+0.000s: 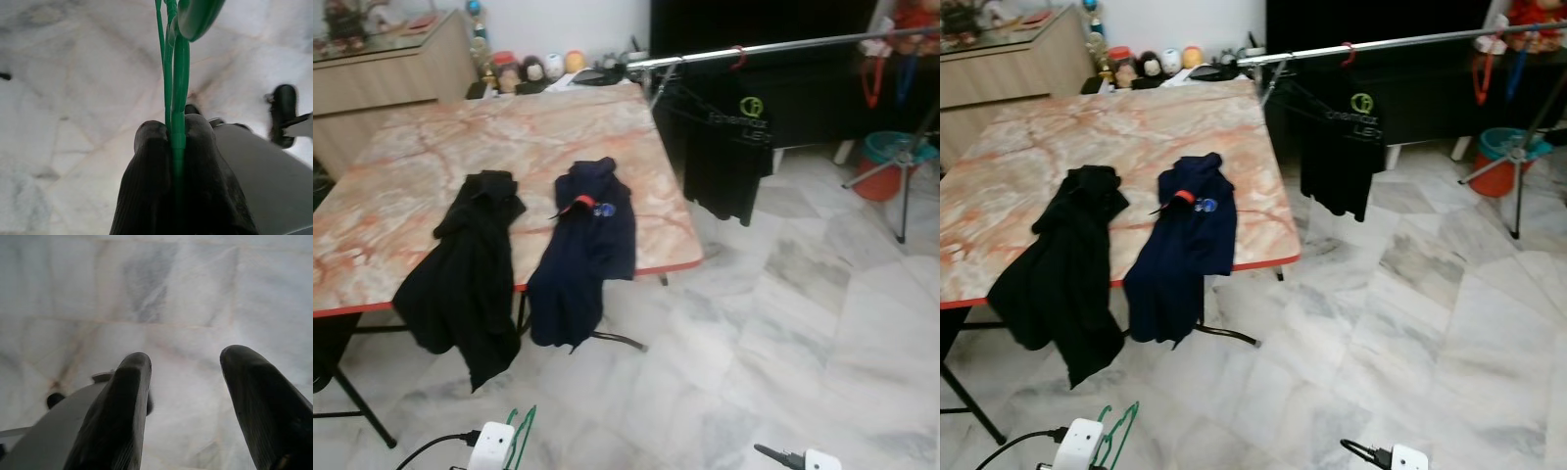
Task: Hang hanger
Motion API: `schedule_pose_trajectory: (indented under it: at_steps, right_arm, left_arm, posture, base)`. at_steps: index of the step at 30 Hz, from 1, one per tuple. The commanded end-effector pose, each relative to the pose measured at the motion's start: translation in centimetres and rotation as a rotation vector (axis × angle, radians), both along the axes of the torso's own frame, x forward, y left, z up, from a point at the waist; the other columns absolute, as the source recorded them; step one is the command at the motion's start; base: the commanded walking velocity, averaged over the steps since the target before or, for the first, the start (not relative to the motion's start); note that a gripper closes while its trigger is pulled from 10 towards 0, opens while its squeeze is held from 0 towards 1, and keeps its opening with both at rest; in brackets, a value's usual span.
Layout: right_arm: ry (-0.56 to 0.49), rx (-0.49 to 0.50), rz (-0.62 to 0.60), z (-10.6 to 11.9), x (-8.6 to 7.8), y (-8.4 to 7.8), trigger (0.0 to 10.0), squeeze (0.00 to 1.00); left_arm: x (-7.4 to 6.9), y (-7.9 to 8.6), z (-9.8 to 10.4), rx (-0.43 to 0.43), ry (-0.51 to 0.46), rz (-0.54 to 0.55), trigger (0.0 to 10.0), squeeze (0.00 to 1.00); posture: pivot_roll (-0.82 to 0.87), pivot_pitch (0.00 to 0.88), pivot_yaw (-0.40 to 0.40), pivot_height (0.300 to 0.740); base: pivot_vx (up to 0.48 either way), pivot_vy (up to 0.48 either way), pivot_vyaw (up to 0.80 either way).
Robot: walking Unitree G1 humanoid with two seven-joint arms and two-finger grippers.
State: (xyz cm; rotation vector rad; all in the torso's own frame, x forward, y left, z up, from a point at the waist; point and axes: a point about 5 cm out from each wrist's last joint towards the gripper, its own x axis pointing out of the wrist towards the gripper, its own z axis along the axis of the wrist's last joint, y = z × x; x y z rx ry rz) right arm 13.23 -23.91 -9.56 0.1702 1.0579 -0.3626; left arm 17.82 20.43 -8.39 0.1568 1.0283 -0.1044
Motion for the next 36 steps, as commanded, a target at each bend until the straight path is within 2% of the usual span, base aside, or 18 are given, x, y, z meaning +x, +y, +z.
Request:
schedule_pose_trajectory:
  at_steps: [1, 16, 36]
  right_arm:
    - [-0.014, 0.0, 0.002, 0.0, 0.2, 0.3, 10.0, 0.0]
    - [0.008, 0.006, 0.026, -0.4, -0.7, 0.7, 10.0, 0.0]
    - [-0.022, 0.003, 0.044, 0.1, 0.5, 0.4, 10.0, 0.0]
  left_arm:
    - [-0.5, 0.6, -0.1, 0.025, 0.025, -0.006, 10.0, 0.0]
    - [-0.6, 0.4, -0.2, 0.022, 0.03, -0.018, 10.0, 0.0]
    - [0.6, -0.2, 0.2, 0.015, 0.009, -0.025, 10.0, 0.0]
  posture:
    - [-0.03, 0.0, 0.063, 0.74]
    - [-0.04, 0.0, 0.076, 0.74]
    - [0.0, 0.0, 0.046, 0.74]
  base:
    - [0.0, -0.386, 0.0]
    - [0.0, -0.393, 0.0]
    - [0.0, -0.397, 0.0]
